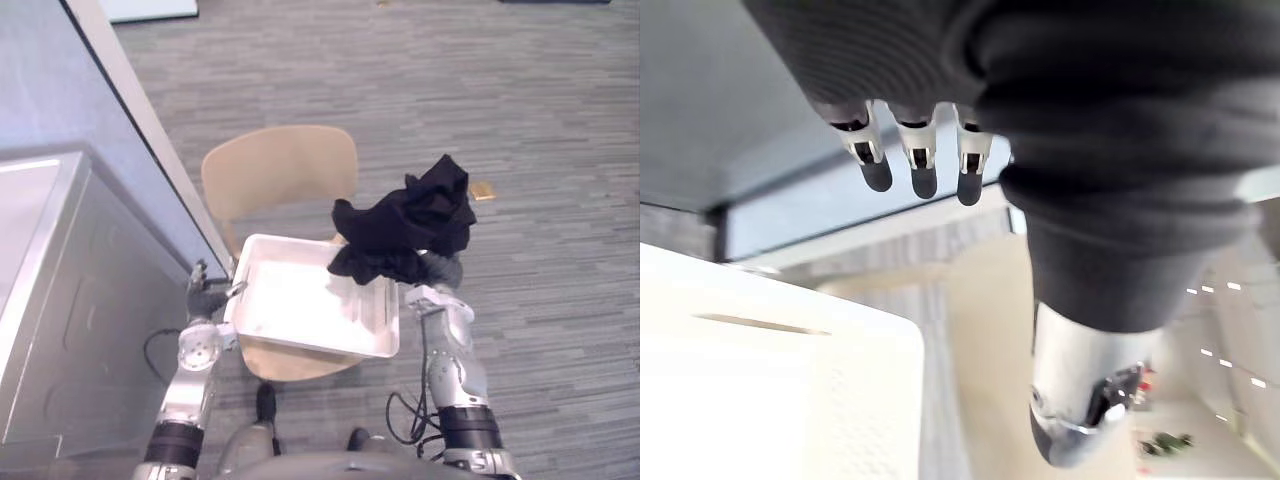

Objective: Pick up the laundry basket with both hands and put the clothes into the washing machine.

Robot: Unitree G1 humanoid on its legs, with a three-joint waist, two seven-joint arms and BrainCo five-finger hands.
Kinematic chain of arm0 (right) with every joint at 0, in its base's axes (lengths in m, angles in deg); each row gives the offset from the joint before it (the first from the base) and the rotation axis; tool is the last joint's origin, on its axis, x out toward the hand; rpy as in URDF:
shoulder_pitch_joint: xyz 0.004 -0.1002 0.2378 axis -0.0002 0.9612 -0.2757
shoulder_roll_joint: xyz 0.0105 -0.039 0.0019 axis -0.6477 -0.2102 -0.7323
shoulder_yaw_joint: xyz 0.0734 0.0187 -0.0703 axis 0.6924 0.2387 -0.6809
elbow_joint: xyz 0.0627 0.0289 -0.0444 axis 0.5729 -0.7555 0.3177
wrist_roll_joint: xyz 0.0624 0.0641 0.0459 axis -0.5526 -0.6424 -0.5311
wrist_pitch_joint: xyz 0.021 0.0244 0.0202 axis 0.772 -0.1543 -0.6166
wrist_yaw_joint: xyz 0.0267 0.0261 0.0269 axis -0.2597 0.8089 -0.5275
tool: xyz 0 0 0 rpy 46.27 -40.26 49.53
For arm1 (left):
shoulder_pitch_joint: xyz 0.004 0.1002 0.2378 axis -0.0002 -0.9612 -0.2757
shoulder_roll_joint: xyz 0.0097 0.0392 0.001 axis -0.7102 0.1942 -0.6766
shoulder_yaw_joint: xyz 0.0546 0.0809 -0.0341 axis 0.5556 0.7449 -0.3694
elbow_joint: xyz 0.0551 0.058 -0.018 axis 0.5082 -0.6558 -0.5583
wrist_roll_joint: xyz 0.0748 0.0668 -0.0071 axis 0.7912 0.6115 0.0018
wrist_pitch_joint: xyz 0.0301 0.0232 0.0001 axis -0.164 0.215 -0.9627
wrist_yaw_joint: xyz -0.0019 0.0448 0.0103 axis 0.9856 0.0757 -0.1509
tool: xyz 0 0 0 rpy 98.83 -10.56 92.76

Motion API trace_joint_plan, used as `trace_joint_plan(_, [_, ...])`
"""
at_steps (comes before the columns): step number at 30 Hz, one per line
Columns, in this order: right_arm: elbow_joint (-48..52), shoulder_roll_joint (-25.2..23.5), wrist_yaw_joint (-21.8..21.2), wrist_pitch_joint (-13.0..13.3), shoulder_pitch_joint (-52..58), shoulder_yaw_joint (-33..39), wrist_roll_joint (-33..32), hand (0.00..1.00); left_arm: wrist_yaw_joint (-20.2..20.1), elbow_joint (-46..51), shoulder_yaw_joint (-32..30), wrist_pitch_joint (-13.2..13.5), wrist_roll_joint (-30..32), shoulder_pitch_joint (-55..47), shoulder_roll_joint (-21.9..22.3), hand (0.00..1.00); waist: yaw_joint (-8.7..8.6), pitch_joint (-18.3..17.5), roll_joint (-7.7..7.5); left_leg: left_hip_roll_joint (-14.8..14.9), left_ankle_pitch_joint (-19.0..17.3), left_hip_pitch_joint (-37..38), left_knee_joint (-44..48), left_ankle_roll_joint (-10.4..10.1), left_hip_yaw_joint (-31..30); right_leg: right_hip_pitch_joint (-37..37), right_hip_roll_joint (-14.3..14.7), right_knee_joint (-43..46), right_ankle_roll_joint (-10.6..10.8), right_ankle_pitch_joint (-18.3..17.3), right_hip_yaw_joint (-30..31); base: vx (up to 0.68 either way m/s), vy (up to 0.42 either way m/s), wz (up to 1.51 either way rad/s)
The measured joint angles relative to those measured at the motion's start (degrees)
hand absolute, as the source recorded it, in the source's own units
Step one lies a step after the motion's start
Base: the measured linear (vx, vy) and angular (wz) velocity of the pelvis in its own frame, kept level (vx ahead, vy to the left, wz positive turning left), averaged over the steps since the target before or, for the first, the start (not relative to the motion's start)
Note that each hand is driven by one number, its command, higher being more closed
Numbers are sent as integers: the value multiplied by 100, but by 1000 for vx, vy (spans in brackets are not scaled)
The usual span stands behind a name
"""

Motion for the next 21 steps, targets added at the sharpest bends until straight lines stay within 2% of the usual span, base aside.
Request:
trace_joint_plan(4, [242,45,-47,-5,-69,-2,-2,100,-359,66,407,65,-225,124,-7,0,-84,-232,181,15,-104,196,-3,84,126,100,6,-45,16,33,137,-80,17,-14])
trace_joint_plan(6, [425,217,-220,-6,-99,-136,-12,100,-684,59,712,66,-417,229,-22,0,-124,-311,295,36,-117,240,-9,100,227,98,45,-108,31,112,263,-94,18,-27])
trace_joint_plan(13, [649,359,-456,-126,-112,-402,-121,100,-1267,-185,1611,80,-512,955,-99,0,-351,-454,321,60,-116,287,-37,118,479,37,79,-226,31,307,550,-62,27,-20])
trace_joint_plan(17, [1072,444,-621,-127,-83,-659,-354,100,-1403,-400,2173,101,-502,1397,-86,0,-451,-487,333,67,-121,286,-38,142,643,-18,80,-348,78,461,732,-19,33,-21])
trace_joint_plan(21, [1131,441,-707,-127,46,-926,-534,100,-1400,-662,2424,100,-443,1712,-23,0,-523,-549,337,64,-121,287,-40,145,800,-84,79,-394,96,541,895,1,30,-22])
